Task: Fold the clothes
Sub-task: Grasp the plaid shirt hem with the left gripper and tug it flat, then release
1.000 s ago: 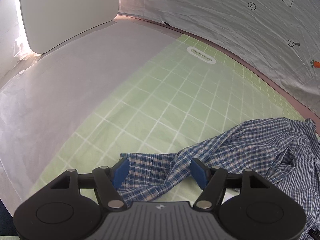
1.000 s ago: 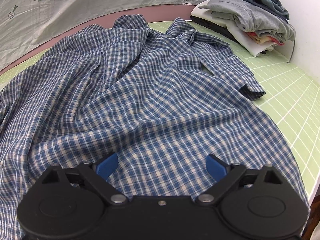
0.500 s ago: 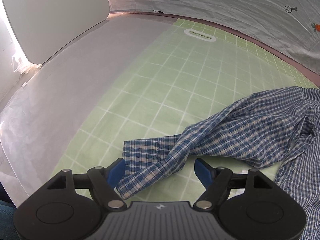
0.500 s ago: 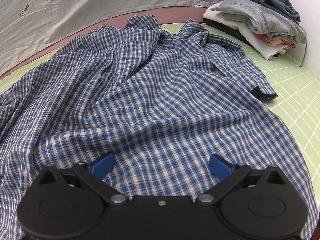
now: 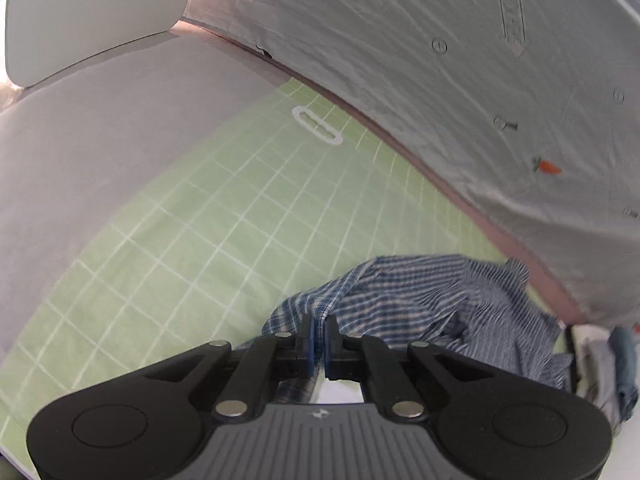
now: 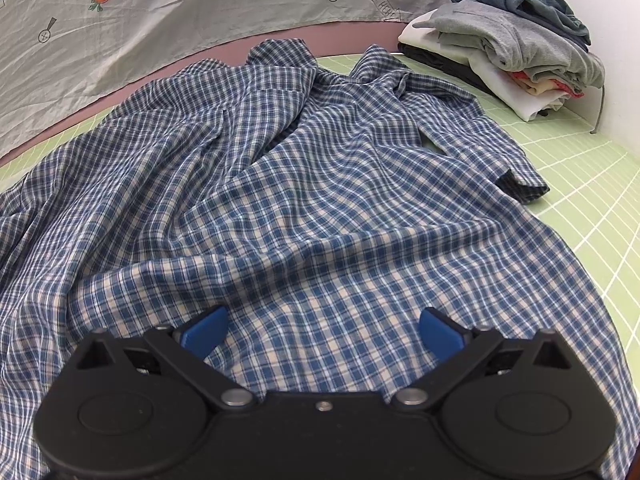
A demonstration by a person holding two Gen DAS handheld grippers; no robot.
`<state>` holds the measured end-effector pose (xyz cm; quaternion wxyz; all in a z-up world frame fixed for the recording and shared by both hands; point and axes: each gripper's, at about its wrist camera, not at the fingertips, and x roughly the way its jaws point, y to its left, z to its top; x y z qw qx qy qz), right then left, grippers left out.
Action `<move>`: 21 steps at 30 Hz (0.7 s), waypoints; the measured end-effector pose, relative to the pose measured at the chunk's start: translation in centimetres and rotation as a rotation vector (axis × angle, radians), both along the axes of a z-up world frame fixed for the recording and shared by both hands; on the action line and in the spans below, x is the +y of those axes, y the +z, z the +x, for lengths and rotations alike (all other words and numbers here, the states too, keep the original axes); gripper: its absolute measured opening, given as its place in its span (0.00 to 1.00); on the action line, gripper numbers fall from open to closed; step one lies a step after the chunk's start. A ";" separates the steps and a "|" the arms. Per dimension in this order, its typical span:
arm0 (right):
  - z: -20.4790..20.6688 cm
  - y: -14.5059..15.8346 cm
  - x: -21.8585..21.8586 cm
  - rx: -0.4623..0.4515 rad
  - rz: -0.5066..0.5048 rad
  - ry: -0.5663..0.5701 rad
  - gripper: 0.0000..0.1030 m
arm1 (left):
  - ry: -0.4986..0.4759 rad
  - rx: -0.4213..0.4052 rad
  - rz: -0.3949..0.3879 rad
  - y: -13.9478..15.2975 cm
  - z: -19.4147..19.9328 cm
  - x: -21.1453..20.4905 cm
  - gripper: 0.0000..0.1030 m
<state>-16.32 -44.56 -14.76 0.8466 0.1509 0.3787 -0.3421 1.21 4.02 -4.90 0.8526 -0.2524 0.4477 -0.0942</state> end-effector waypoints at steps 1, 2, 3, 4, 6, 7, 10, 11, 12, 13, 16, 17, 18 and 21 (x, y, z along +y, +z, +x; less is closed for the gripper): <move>0.0 0.0 0.0 0.000 -0.001 -0.003 1.00 | 0.035 -0.022 0.037 0.6 0.4 0.3 0.05; 0.0 0.0 0.1 -0.001 -0.002 -0.006 1.00 | 0.069 -0.044 0.075 1.3 0.7 0.6 0.05; 0.1 0.0 0.1 0.000 -0.001 -0.008 1.00 | 0.087 -0.053 0.129 1.5 1.1 0.7 0.05; 0.1 0.0 0.1 0.001 -0.001 -0.010 1.00 | 0.105 -0.055 0.185 1.5 1.8 0.8 0.05; 0.2 0.0 0.1 0.002 0.000 -0.011 1.00 | 0.133 -0.012 0.270 0.5 3.4 1.1 0.05; 0.2 0.0 0.2 0.002 0.000 -0.012 1.00 | 0.132 0.007 0.309 0.2 3.9 1.1 0.05; 0.3 0.0 0.2 0.004 0.002 -0.019 1.00 | 0.134 0.028 0.353 -0.5 4.5 1.0 0.17; 0.3 0.0 0.2 0.004 0.003 -0.021 1.00 | 0.136 0.029 0.346 -0.6 4.4 1.0 0.23; 0.3 0.0 0.2 0.005 0.003 -0.023 1.00 | 0.127 0.035 0.336 -1.0 4.3 0.8 0.32; 0.3 0.0 0.2 0.005 0.003 -0.026 1.00 | 0.104 0.048 0.333 -1.5 4.1 0.4 0.38; 0.2 0.0 0.4 0.000 -0.002 -0.039 1.00 | 0.028 0.098 0.358 -3.1 3.6 -1.4 0.47; 0.2 0.0 0.4 0.000 -0.002 -0.039 1.00 | 0.002 0.115 0.371 -3.6 3.3 -2.1 0.47; 0.2 0.0 0.4 0.000 -0.002 -0.040 1.00 | -0.005 0.122 0.371 -3.9 3.1 -2.6 0.48; 0.2 0.0 0.4 0.001 -0.002 -0.041 1.00 | -0.044 0.129 0.325 -4.5 2.1 -4.0 0.57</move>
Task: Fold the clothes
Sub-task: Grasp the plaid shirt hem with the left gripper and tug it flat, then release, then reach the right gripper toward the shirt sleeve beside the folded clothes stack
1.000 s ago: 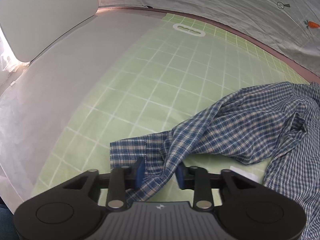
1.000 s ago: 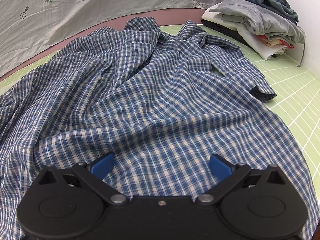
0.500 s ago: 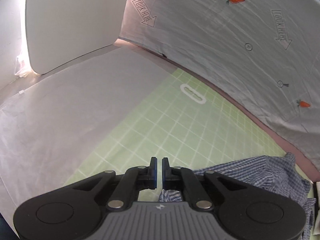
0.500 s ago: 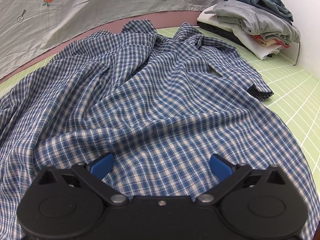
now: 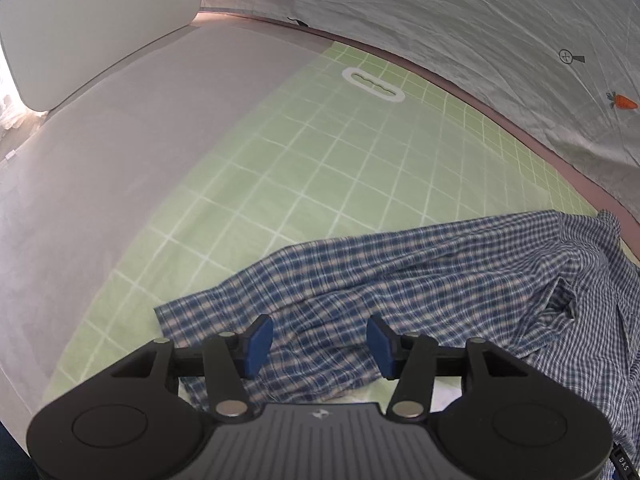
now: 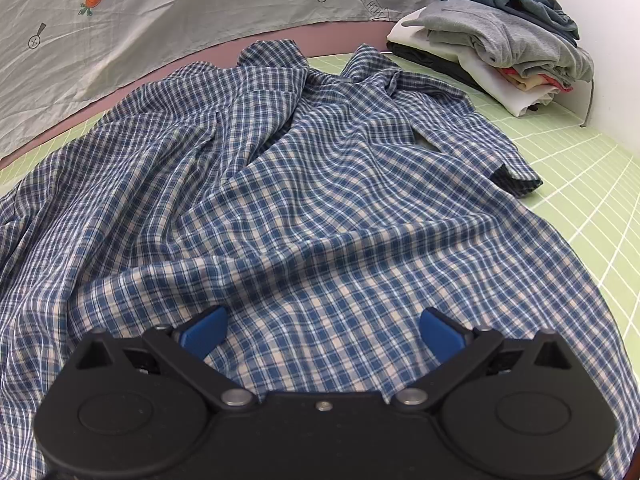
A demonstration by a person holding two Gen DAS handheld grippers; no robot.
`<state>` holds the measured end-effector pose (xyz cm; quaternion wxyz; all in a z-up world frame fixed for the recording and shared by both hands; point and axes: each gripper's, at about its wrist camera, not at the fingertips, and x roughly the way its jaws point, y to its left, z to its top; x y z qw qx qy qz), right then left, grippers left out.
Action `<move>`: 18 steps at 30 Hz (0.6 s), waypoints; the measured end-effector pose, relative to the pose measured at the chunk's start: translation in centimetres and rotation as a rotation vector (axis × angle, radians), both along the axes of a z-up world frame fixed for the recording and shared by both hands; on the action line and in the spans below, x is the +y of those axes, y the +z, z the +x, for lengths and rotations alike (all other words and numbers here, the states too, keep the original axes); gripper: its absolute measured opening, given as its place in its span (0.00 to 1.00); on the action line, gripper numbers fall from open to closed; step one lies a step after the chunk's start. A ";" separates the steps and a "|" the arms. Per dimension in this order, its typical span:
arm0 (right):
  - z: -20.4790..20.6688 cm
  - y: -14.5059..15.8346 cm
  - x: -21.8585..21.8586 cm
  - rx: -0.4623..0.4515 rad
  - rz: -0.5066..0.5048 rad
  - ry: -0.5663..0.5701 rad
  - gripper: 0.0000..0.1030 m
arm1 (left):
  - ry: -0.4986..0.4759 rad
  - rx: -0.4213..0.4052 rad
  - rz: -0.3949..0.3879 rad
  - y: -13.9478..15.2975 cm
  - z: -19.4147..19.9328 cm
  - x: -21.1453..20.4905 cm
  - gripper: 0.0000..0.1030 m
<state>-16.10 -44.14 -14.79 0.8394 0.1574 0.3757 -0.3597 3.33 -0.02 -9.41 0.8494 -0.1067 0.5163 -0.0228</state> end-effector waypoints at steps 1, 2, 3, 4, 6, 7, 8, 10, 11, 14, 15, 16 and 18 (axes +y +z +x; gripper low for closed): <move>0.0 0.0 0.0 0.000 0.000 0.000 1.00 | -0.022 -0.001 0.001 0.0 -0.3 -0.8 0.61; 0.0 0.0 0.0 -0.001 -0.001 0.000 1.00 | -0.043 -0.003 0.016 0.0 -0.5 -1.5 0.64; 0.0 0.0 0.1 -0.002 -0.002 0.001 1.00 | -0.064 -0.005 0.032 0.1 -0.7 -2.3 0.69; 0.0 0.0 0.1 -0.003 -0.003 0.002 1.00 | -0.096 -0.015 0.052 0.2 -0.9 -3.5 0.69; 0.0 0.0 0.0 -0.002 -0.001 0.011 1.00 | -0.141 -0.028 0.060 0.3 -1.7 -5.2 0.73; 0.0 0.0 0.0 -0.002 0.000 0.016 1.00 | -0.155 -0.029 0.054 0.4 -2.1 -6.0 0.76; 0.0 0.0 -0.1 -0.001 0.001 0.020 1.00 | -0.170 -0.029 0.049 0.4 -2.5 -6.7 0.77; 0.1 0.1 -0.3 0.005 0.010 0.033 1.00 | -0.225 -0.018 0.042 0.1 -3.3 -8.8 0.79; 0.1 0.1 -0.4 0.008 0.014 0.046 1.00 | -0.256 -0.011 0.042 0.0 -3.8 -9.7 0.79; 0.4 0.2 -1.0 0.020 0.031 0.091 1.00 | -0.308 -0.007 0.053 -0.2 -5.1 -12.5 0.81; 0.5 0.3 -1.3 0.029 0.040 0.114 1.00 | -0.317 -0.002 0.051 -0.3 -5.5 -13.4 0.83; 0.8 0.4 -1.7 0.043 0.054 0.137 1.00 | -0.328 0.005 0.049 -0.4 -5.6 -14.3 0.83; 1.4 0.7 -2.4 0.072 0.081 0.184 1.00 | -0.352 0.014 0.051 -0.5 -5.9 -16.2 0.83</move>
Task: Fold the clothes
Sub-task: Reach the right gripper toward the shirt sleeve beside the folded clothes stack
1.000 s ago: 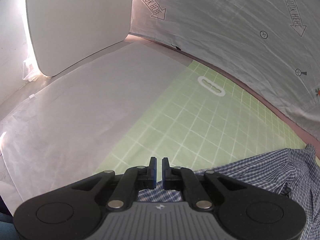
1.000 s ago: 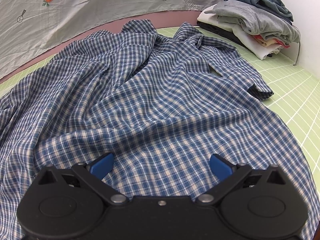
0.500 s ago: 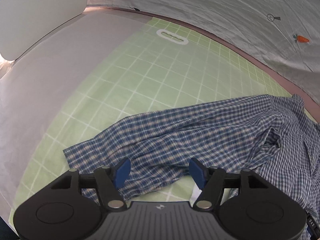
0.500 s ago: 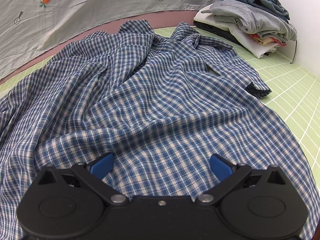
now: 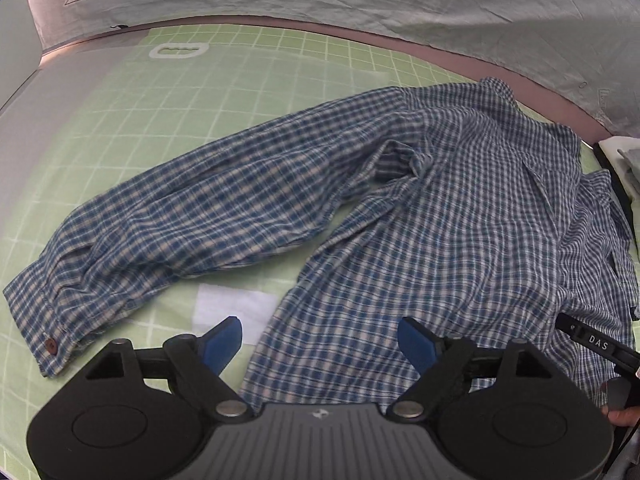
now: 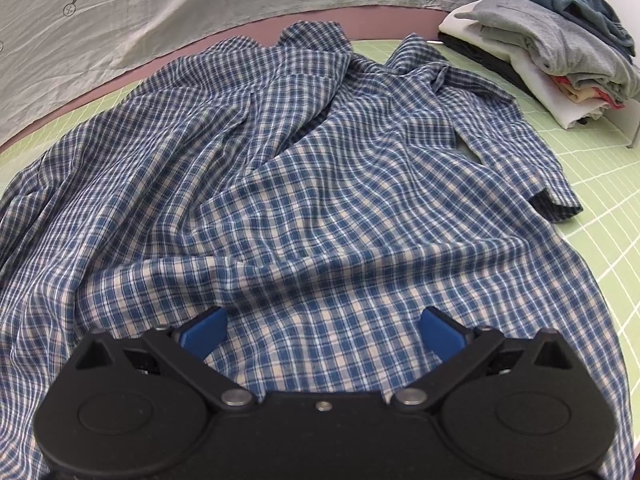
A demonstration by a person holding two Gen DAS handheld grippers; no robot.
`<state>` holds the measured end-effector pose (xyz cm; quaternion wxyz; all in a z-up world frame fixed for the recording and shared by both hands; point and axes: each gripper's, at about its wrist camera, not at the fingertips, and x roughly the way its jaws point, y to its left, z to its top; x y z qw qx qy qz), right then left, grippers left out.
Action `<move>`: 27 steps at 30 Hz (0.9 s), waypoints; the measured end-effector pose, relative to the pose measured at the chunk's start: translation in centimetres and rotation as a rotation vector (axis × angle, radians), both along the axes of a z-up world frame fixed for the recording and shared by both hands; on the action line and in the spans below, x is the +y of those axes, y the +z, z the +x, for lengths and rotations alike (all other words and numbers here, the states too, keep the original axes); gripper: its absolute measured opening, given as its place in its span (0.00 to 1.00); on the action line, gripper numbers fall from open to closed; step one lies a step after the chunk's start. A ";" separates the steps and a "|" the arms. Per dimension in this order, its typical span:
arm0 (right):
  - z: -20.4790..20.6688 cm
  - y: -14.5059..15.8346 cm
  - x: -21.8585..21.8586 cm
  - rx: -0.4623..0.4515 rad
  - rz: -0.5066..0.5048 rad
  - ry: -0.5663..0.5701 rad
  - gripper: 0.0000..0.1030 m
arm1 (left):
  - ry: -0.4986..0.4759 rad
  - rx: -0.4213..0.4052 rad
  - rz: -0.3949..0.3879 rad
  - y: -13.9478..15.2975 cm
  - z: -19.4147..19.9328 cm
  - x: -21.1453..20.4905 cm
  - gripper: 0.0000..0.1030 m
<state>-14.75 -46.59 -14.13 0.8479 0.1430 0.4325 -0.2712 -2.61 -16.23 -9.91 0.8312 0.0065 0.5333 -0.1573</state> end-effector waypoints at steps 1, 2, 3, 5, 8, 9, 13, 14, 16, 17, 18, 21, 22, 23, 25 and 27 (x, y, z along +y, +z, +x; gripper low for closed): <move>0.3 0.1 -0.4 0.016 0.013 0.024 1.00 | -0.010 0.000 0.007 -0.1 -0.1 -0.9 0.85; 0.7 0.2 -0.8 0.032 0.026 0.052 1.00 | -0.019 -0.001 0.014 -0.2 -0.3 -1.8 0.85; 1.1 0.3 -1.3 0.048 0.038 0.089 1.00 | -0.029 0.001 0.026 -0.3 -0.5 -2.8 0.86; 1.5 0.6 -2.3 0.056 0.072 0.127 1.00 | -0.037 0.000 0.051 -0.4 -0.9 -4.3 0.86; 0.7 1.7 -4.1 -0.012 0.139 0.133 0.99 | -0.025 0.009 0.073 -0.8 -1.3 -5.9 0.88; 0.3 2.2 -4.7 -0.042 0.151 0.130 0.99 | -0.016 0.016 0.078 -1.0 -1.4 -6.3 0.88; -0.7 4.0 -8.6 -0.104 0.091 0.075 0.99 | 0.018 0.044 0.095 -1.8 -1.7 -7.9 0.88; -1.1 4.3 -9.8 -0.111 0.070 0.048 0.99 | 0.024 0.048 0.102 -2.0 -1.6 -8.3 0.88; -1.6 4.5 -12.5 -0.116 0.028 -0.004 0.99 | 0.040 0.065 0.119 -2.5 -1.3 -9.1 0.89; -1.7 4.4 -13.9 -0.108 0.006 -0.026 0.99 | 0.049 0.076 0.128 -2.8 -1.1 -9.4 0.89; -1.8 4.1 -15.2 -0.093 -0.016 -0.048 0.99 | 0.058 0.077 0.132 -3.0 -0.8 -9.7 0.89; -2.1 3.2 -19.2 -0.052 -0.060 -0.106 0.97 | 0.064 0.095 0.156 -3.8 -0.1 -10.6 0.89; -2.2 2.9 -20.4 -0.043 -0.063 -0.121 0.97 | 0.066 0.099 0.166 -4.0 0.2 -10.8 0.90; -2.3 2.6 -21.5 -0.043 -0.058 -0.133 0.97 | 0.067 0.104 0.176 -4.3 0.4 -11.1 0.91; -2.6 2.0 -23.3 -0.045 -0.043 -0.151 0.96 | 0.059 0.109 0.206 -4.7 0.7 -11.7 0.93; -2.7 1.4 -24.7 -0.041 -0.018 -0.162 0.92 | 0.043 0.109 0.238 -4.8 0.8 -12.4 0.94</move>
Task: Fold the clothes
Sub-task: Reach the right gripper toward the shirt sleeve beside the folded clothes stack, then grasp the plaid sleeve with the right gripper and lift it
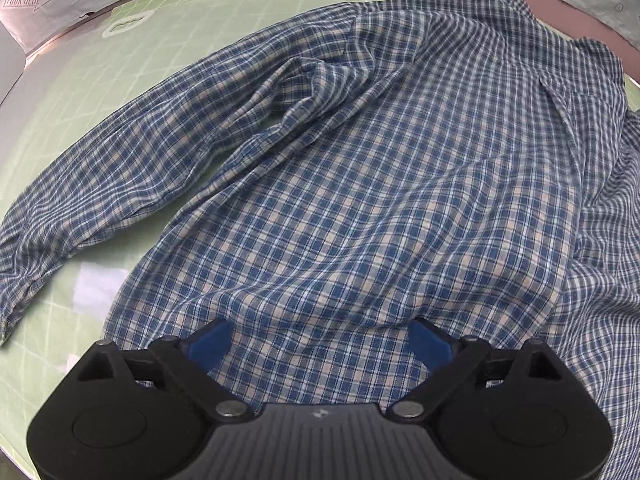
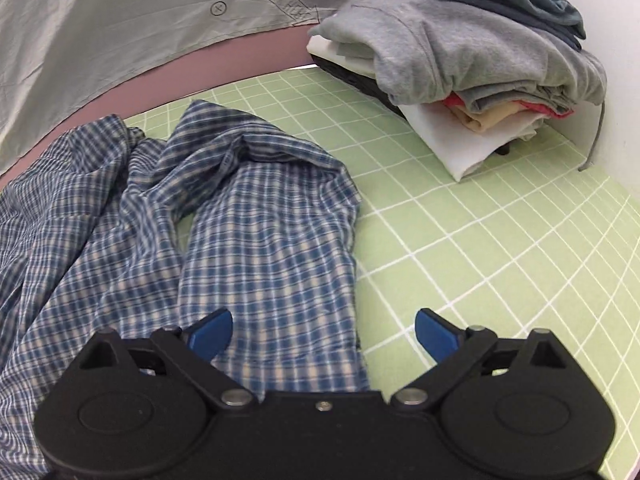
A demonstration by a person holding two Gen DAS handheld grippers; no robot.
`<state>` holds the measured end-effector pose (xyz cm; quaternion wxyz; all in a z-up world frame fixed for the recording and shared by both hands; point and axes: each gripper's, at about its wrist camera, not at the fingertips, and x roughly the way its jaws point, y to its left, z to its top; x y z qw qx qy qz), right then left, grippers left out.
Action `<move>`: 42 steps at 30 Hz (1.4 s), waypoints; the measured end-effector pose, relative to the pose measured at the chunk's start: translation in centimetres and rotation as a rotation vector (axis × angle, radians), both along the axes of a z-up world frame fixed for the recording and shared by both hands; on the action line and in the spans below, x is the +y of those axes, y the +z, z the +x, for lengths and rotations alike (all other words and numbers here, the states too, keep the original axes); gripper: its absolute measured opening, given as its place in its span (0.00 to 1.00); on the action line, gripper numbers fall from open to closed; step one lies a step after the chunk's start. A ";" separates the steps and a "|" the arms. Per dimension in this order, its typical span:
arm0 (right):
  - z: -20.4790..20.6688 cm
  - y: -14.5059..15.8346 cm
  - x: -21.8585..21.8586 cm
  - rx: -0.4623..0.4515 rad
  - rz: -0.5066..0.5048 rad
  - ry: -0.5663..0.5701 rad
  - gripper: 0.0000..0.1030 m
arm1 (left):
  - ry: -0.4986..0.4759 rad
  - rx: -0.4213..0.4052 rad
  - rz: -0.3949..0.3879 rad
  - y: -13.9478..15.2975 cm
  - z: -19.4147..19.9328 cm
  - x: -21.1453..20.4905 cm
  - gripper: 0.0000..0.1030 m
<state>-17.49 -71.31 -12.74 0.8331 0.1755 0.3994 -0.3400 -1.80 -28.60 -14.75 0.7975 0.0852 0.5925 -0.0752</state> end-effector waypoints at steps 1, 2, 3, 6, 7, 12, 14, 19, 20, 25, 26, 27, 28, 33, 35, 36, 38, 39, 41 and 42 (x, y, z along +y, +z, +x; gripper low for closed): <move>0.0 -0.3 -0.5 0.000 0.015 -0.001 0.88 | -0.003 0.000 0.009 0.0 0.0 -0.2 0.95; 0.0 -0.6 -0.9 0.000 0.030 -0.001 0.87 | -0.005 0.000 0.019 0.1 0.0 -0.4 0.95; 0.0 -0.8 -1.2 -0.004 0.042 0.005 0.86 | -0.004 0.001 0.025 0.1 0.0 -0.5 0.95; 0.1 -1.3 -1.2 0.003 0.035 0.033 0.84 | 0.012 0.000 0.046 0.0 0.0 -0.7 1.00; 0.2 -1.4 -1.0 0.009 0.025 0.045 0.83 | 0.019 -0.001 0.047 -0.1 -0.1 -0.7 1.00; 0.5 -1.0 -0.6 -0.002 -0.002 0.105 0.51 | 0.042 0.016 0.025 -0.2 0.0 -0.1 1.00; 0.8 -0.8 -0.4 -0.001 -0.009 0.144 0.40 | 0.049 0.024 0.011 -0.3 0.1 0.4 1.00; 1.7 -0.2 -0.4 0.062 -0.098 0.221 0.03 | 0.060 0.048 -0.007 -0.4 0.4 0.8 1.00; 1.7 -0.1 -0.7 0.077 -0.134 0.221 0.02 | 0.062 0.049 -0.010 -0.4 0.5 0.9 1.00; 1.9 1.3 -2.7 0.191 -0.412 0.198 0.02 | 0.071 0.041 -0.014 -0.4 0.4 1.2 1.00; 1.8 1.5 -2.7 0.220 -0.509 0.193 0.02 | 0.074 0.037 -0.015 -0.5 0.3 1.1 1.00; 1.8 1.7 -2.6 0.252 -0.612 0.189 0.02 | 0.077 0.034 -0.015 -0.5 0.3 1.0 1.00; 1.6 1.8 -2.4 0.287 -0.718 0.193 0.02 | 0.081 0.031 -0.016 -0.5 0.0 1.0 1.00; 0.8 -0.7 -0.3 0.389 -0.782 0.339 0.03 | 0.096 0.021 -0.017 -0.4 -0.8 1.0 1.00; 0.5 -1.4 0.7 0.387 -0.733 0.373 0.06 | 0.099 0.021 -0.017 -0.3 -1.4 0.7 1.00; 0.4 -1.5 1.2 0.378 -0.712 0.382 0.14 | 0.101 0.021 -0.017 -0.3 -1.7 0.6 1.00; 0.3 -1.7 2.2 0.359 -0.672 0.400 0.28 | 0.101 0.023 -0.016 0.0 -1.5 0.6 1.00; 0.2 -1.6 2.6 0.344 -0.648 0.407 0.32 | 0.101 0.024 -0.016 0.2 -1.3 0.7 1.00; 0.2 -0.7 2.3 0.272 -0.582 0.390 0.32 | 0.099 0.028 -0.016 0.3 -1.0 0.7 1.00; 0.3 -0.2 2.0 0.239 -0.557 0.366 0.33 | 0.099 0.029 -0.015 0.2 -0.8 0.6 1.00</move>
